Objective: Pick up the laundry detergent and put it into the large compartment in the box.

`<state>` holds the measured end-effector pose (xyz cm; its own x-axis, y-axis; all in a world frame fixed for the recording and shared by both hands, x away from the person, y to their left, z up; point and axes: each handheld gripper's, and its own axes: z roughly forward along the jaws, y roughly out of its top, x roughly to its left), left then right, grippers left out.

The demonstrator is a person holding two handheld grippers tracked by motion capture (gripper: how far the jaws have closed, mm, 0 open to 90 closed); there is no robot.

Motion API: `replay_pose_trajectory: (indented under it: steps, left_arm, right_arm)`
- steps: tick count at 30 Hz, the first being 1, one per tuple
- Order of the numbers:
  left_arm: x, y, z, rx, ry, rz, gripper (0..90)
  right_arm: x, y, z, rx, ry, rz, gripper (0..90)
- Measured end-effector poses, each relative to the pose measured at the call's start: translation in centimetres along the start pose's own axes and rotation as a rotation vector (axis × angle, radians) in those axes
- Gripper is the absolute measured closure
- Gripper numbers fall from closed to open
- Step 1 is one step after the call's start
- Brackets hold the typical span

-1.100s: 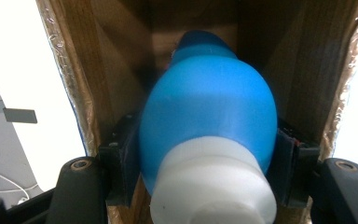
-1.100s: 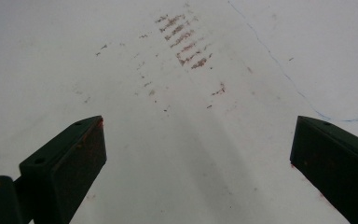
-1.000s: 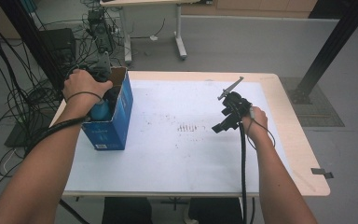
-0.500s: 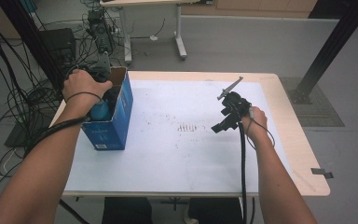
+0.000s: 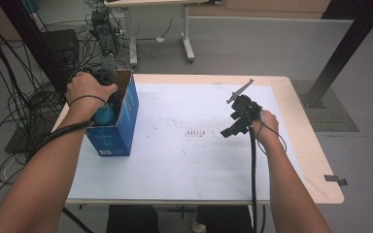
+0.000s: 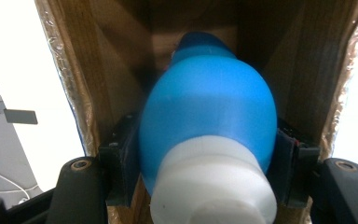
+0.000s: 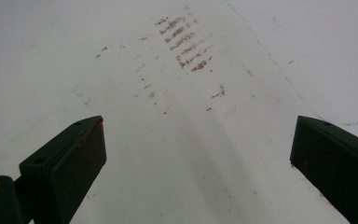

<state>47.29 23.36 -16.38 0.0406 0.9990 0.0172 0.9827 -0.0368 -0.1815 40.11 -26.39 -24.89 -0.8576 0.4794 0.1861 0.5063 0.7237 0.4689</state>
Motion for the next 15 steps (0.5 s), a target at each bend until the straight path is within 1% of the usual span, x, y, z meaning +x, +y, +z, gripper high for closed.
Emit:
replay_pose_trajectory:
  steps: [7, 15]
  left_arm:
    - [-0.11, -0.03, 0.0, -0.001, 0.004, 0.001, 36.8]
    - [0.08, 0.02, -0.02, 0.0, -0.001, 0.002, 36.8]
  right_arm:
    - [0.11, 0.07, 0.03, 0.001, 0.0, 0.0, 3.5]
    - [0.06, 0.13, 0.16, 0.001, 0.003, -0.001, 3.4]
